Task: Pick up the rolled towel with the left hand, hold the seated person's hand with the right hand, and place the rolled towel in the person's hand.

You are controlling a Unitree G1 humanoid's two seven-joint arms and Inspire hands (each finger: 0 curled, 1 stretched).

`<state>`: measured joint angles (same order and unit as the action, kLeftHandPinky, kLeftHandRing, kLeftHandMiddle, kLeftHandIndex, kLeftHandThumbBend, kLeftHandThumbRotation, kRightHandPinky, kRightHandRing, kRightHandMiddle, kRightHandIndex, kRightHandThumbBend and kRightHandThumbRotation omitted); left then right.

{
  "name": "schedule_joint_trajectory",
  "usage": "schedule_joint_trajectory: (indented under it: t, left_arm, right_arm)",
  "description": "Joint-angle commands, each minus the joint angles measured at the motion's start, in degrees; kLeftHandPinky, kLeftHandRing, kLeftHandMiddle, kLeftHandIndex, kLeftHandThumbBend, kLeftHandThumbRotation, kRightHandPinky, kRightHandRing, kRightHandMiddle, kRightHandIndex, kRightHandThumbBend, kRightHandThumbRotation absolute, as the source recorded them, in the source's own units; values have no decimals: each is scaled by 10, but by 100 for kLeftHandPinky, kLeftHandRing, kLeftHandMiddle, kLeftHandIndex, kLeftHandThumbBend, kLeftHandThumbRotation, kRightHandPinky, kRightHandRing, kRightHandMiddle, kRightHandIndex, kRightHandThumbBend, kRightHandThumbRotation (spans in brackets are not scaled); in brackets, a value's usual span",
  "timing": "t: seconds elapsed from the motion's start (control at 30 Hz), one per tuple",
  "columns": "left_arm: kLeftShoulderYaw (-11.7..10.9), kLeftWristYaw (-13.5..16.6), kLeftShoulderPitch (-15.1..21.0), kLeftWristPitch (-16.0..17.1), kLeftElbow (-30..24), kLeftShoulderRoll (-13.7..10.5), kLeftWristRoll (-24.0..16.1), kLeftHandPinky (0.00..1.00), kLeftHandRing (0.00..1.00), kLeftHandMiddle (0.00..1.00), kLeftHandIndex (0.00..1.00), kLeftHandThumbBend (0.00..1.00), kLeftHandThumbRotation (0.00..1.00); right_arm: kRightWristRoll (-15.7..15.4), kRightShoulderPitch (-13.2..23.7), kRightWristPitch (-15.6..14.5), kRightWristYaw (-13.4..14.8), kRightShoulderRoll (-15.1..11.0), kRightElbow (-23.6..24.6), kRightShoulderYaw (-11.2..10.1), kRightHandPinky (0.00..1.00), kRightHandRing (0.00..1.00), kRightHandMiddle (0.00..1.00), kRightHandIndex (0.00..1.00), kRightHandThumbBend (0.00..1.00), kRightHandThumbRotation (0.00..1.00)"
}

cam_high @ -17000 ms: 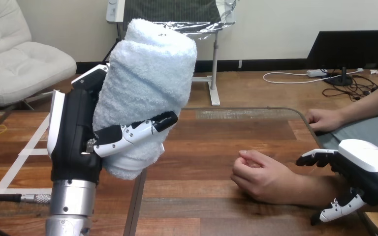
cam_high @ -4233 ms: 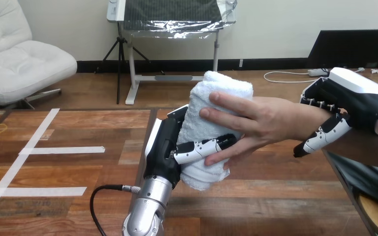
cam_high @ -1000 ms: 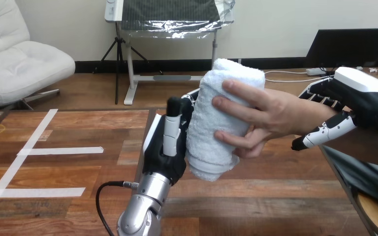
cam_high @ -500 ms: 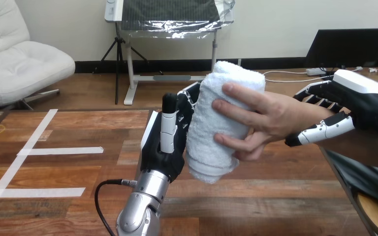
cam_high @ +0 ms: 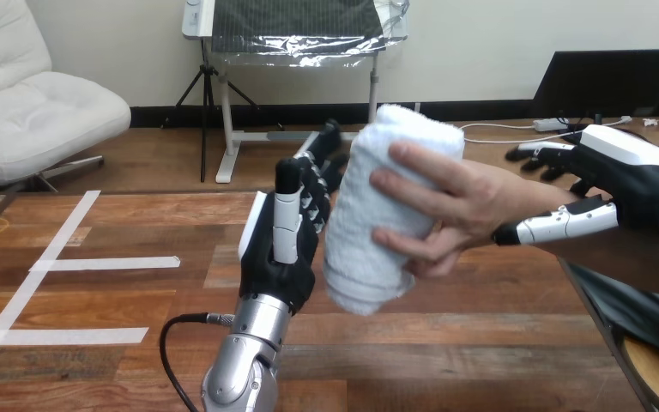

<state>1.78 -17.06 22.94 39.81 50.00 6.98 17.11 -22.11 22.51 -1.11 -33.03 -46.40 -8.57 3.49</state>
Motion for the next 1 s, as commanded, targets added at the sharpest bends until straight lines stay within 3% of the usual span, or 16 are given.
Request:
schedule_joint_trajectory:
  t: [0.0,0.33,0.5,0.97]
  left_arm:
    - [-3,8,-15,14,-29,57,-7,100,100,100,99,100,100]
    - [-10,12,-17,18,-28,45,-8,100,100,100,100,100,100]
    - [-12,19,-23,14,-38,42,-9,100,100,100,100,100,100]
    - [-13,27,-56,18,-104,26,-7,100,100,100,100,100,100]
  right_arm:
    - [19,-3,11,13,8,23,-14,90,99,99,100,100,76]
    - [30,-19,39,48,14,32,-31,99,100,100,100,100,87]
    - [42,-30,40,71,24,41,-44,93,100,100,100,100,91]
    - [81,-71,107,138,35,60,-89,85,100,100,100,100,100]
